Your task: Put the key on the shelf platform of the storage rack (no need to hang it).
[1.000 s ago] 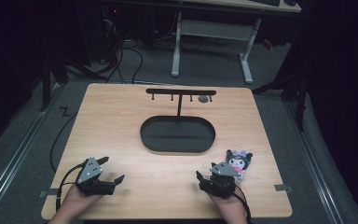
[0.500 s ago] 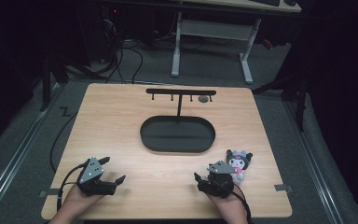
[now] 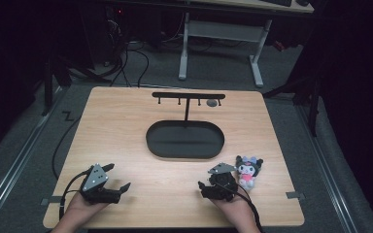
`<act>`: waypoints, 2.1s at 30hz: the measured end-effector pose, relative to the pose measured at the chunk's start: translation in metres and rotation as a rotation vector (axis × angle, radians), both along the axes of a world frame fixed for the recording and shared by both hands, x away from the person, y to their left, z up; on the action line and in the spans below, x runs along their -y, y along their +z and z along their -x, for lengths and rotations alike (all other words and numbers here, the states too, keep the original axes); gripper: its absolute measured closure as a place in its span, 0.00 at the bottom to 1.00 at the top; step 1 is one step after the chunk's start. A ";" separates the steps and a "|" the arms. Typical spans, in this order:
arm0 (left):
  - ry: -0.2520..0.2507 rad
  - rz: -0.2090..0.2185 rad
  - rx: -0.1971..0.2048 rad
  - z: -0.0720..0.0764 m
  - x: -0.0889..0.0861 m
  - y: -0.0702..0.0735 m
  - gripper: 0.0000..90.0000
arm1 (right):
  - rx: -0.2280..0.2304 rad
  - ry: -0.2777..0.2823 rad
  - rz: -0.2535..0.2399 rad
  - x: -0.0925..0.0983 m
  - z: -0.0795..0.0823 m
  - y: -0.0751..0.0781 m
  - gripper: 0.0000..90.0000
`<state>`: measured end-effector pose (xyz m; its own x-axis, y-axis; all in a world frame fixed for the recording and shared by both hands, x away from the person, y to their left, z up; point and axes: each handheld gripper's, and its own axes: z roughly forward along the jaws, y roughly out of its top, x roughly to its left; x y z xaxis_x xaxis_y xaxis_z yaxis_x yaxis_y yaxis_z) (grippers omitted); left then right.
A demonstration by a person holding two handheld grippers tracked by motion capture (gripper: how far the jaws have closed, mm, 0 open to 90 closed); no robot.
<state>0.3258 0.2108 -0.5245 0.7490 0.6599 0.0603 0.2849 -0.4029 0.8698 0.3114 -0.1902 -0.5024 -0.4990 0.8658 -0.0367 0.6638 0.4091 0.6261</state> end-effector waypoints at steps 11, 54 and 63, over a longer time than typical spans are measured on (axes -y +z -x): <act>-0.029 -0.008 0.001 -0.001 0.002 -0.001 0.11 | -0.076 -0.023 0.082 0.002 -0.012 0.000 0.35; -0.038 -0.036 -0.008 0.000 0.005 -0.002 0.11 | -0.385 -0.059 0.165 0.023 -0.033 0.051 0.36; -0.040 -0.038 -0.007 0.000 0.006 -0.002 0.11 | -0.386 -0.107 0.177 0.041 -0.032 0.062 0.37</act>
